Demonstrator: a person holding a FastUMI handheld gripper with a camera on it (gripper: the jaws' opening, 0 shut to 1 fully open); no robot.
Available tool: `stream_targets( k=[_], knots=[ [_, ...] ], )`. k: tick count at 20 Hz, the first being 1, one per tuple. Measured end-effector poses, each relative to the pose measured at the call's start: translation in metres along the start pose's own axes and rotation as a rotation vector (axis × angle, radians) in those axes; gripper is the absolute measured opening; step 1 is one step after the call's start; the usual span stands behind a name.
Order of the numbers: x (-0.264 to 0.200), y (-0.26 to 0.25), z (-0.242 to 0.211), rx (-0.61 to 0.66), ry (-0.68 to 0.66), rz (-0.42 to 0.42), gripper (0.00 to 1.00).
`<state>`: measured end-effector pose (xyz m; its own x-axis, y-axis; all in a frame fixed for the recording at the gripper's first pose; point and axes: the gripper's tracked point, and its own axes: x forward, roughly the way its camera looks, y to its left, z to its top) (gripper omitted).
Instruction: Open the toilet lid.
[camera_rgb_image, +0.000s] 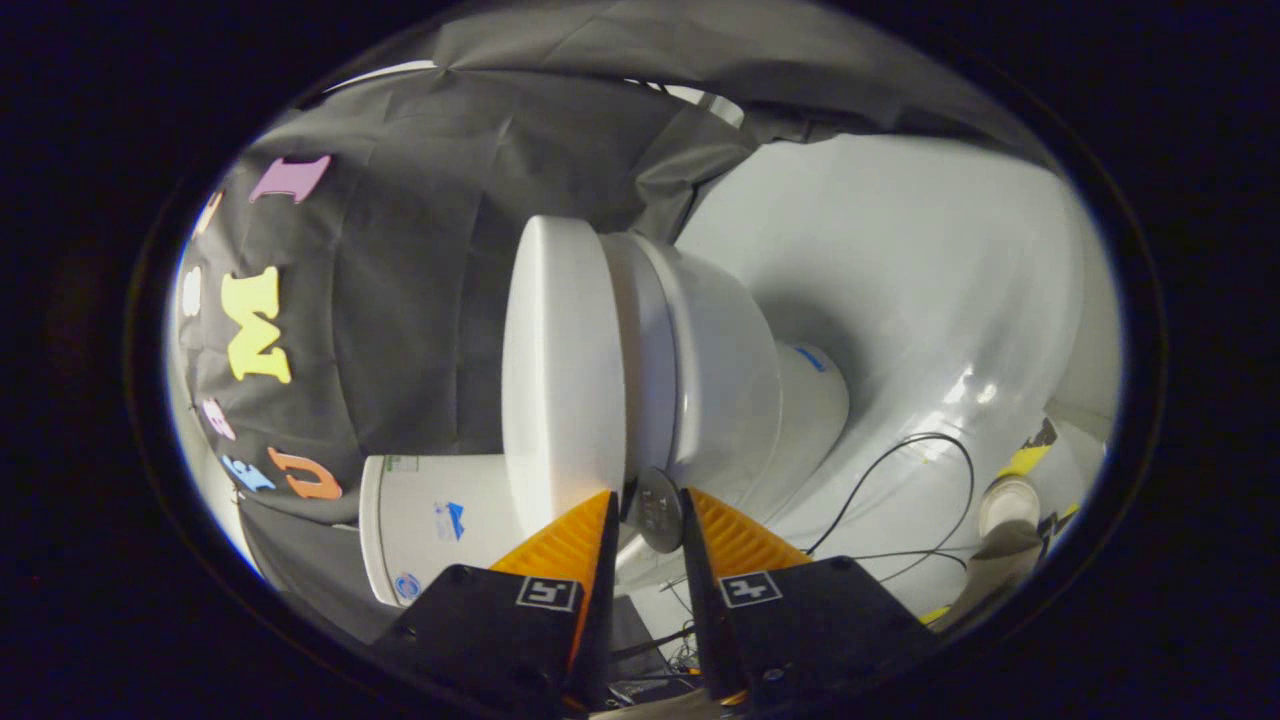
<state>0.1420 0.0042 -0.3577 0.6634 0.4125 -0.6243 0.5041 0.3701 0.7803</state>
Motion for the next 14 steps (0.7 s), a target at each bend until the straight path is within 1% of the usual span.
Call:
stream_targets(
  k=[2,4,7,8,11,14],
  knots=[
    [0.003,-0.002,-0.002,-0.007,0.011,-0.024,0.29],
    [0.002,0.001,-0.001,0.0,0.013,-0.021,0.24],
    [-0.003,0.008,-0.003,0.009,0.025,-0.009,0.22],
    [-0.003,0.008,-0.005,0.006,0.032,-0.026,0.2],
    [-0.009,0.015,-0.007,-0.018,0.032,-0.044,0.18],
    [-0.019,0.035,-0.008,-0.06,0.02,-0.019,0.16]
  ],
)
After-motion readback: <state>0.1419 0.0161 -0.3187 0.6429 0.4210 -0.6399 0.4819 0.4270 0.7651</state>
